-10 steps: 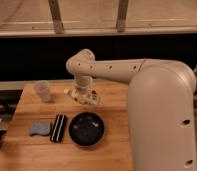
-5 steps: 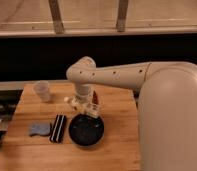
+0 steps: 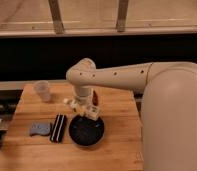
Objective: Place the bottle in the ceramic bowl
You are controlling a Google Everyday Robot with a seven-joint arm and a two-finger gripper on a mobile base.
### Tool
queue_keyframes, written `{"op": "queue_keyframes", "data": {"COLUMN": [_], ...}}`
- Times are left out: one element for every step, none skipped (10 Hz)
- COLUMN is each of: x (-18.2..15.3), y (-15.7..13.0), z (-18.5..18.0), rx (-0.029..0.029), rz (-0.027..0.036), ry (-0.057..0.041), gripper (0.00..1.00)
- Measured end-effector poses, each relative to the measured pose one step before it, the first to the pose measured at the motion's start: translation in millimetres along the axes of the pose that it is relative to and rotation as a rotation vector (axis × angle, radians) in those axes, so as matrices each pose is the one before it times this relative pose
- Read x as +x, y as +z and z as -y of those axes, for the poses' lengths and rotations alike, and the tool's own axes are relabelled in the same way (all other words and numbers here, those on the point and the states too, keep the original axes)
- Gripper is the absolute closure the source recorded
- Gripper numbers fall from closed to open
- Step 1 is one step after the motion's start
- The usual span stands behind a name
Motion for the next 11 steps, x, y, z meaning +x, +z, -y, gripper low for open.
{"op": "queue_keyframes", "data": {"x": [0.27,0.31,0.08,0.35,1.56,4.40,2.54,5.92,10.25,8.72,3.84], "y": [0.06,0.02,-0.01,1.06,3.02,12.58,8.91,14.99,16.34,8.47,2.81], "z": [0.13,0.15,0.07,0.01,-2.32,-9.28,-5.54,-9.37,-11.71,-8.13,-2.26], "rx": [-0.00006,-0.00010,0.00021,-0.00091,-0.00270,-0.01407,-0.00968,-0.01814,-0.02372,-0.01573,-0.00994], "rz": [-0.00048,-0.00041,-0.00074,-0.00327,-0.00485,-0.00711,-0.00233,-0.00708,-0.00584,-0.00333,0.00179], "ry": [0.00036,0.00051,-0.00010,-0.00040,-0.00464,0.00120,0.00256,0.00768,0.01401,0.00969,0.00876], "gripper": [1.00,1.00,1.00,1.00,1.00,1.00,1.00,1.00,1.00,1.00,1.00]}}
